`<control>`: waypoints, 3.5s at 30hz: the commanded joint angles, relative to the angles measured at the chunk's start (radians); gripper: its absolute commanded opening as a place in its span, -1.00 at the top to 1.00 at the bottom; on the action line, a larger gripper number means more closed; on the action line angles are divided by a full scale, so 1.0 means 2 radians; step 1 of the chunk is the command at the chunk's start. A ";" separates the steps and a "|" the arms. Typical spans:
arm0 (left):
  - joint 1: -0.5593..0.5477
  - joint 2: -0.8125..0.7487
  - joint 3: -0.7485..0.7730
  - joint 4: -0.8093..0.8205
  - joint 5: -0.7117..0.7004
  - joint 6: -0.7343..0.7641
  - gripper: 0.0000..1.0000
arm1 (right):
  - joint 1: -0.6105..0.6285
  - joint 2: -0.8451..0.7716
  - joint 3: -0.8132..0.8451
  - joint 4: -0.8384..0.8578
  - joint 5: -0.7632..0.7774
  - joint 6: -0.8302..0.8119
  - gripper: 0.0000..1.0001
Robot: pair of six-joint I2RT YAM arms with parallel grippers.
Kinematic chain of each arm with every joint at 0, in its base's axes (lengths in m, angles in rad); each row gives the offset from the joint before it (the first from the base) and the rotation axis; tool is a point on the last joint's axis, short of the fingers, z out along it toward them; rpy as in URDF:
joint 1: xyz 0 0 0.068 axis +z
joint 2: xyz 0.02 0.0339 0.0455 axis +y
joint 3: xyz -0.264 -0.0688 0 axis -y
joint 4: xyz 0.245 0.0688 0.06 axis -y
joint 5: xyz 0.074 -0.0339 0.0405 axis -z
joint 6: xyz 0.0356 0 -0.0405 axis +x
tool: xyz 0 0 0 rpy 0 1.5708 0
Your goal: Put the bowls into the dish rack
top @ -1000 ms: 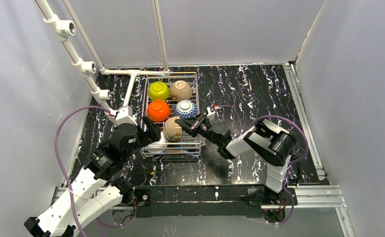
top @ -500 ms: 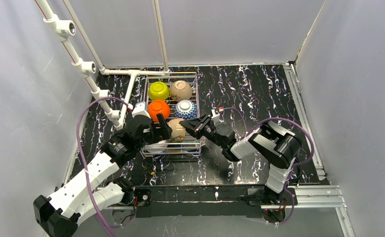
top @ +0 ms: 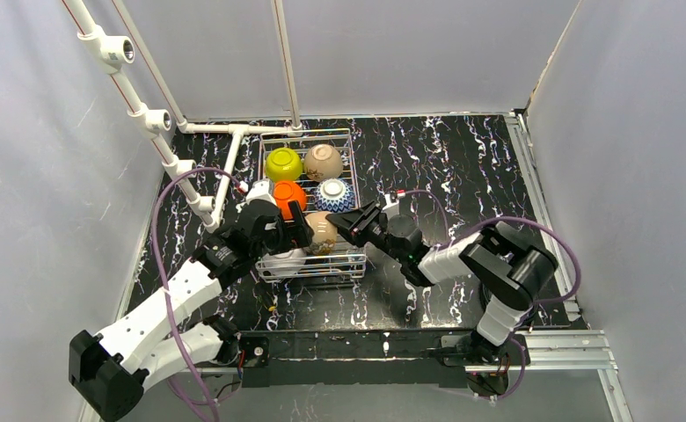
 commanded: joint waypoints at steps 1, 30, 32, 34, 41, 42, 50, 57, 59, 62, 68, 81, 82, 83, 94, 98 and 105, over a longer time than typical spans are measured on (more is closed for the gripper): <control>-0.002 0.016 0.021 0.007 0.010 0.010 -0.90 | -0.008 -0.042 -0.004 -0.152 0.018 -0.067 0.17; -0.002 0.083 0.048 0.019 0.027 0.007 -0.91 | -0.012 -0.141 0.089 -0.492 0.098 -0.154 -0.36; -0.002 0.089 0.050 0.025 0.031 0.009 -0.87 | -0.012 -0.140 0.092 -0.502 0.100 -0.157 -0.32; -0.001 0.095 0.052 0.031 0.037 0.011 -0.78 | -0.011 -0.138 0.103 -0.524 0.103 -0.165 -0.23; -0.001 0.111 0.052 0.038 0.034 0.011 -0.73 | -0.001 -0.134 0.148 -0.619 0.140 -0.225 -0.20; -0.002 0.113 0.052 0.038 0.035 0.010 -0.73 | 0.000 -0.134 0.146 -0.624 0.144 -0.225 -0.22; -0.001 0.128 0.054 0.039 0.041 0.006 -0.73 | 0.004 -0.136 0.136 -0.606 0.134 -0.231 -0.38; -0.001 0.127 0.056 0.039 0.041 0.009 -0.73 | 0.006 -0.154 0.125 -0.578 0.131 -0.252 -0.62; -0.001 0.126 0.057 0.038 0.039 0.009 -0.73 | 0.006 -0.157 0.137 -0.593 0.142 -0.260 -0.63; -0.001 0.124 0.062 0.034 0.039 0.012 -0.73 | 0.006 -0.160 0.154 -0.620 0.150 -0.275 -0.62; -0.001 0.106 0.088 -0.003 0.021 0.023 -0.75 | 0.006 -0.188 0.175 -0.605 0.135 -0.339 -0.64; -0.001 -0.026 0.190 -0.240 -0.102 0.072 -0.96 | 0.006 -0.360 0.230 -0.827 0.372 -0.466 -0.86; -0.001 -0.041 0.197 -0.253 -0.110 0.076 -0.96 | 0.005 -0.377 0.238 -0.848 0.396 -0.473 -0.95; -0.001 -0.059 0.204 -0.262 -0.116 0.082 -0.96 | 0.005 -0.394 0.245 -0.868 0.419 -0.481 -0.97; -0.001 -0.225 0.239 -0.298 -0.167 0.165 -0.96 | 0.005 -0.514 0.353 -0.958 0.555 -0.586 -0.97; -0.001 -0.254 0.253 -0.301 -0.170 0.179 -0.96 | 0.006 -0.545 0.381 -0.946 0.590 -0.625 -0.97; -0.001 -0.279 0.270 -0.326 -0.178 0.198 -0.96 | 0.006 -0.584 0.395 -0.928 0.593 -0.638 -0.97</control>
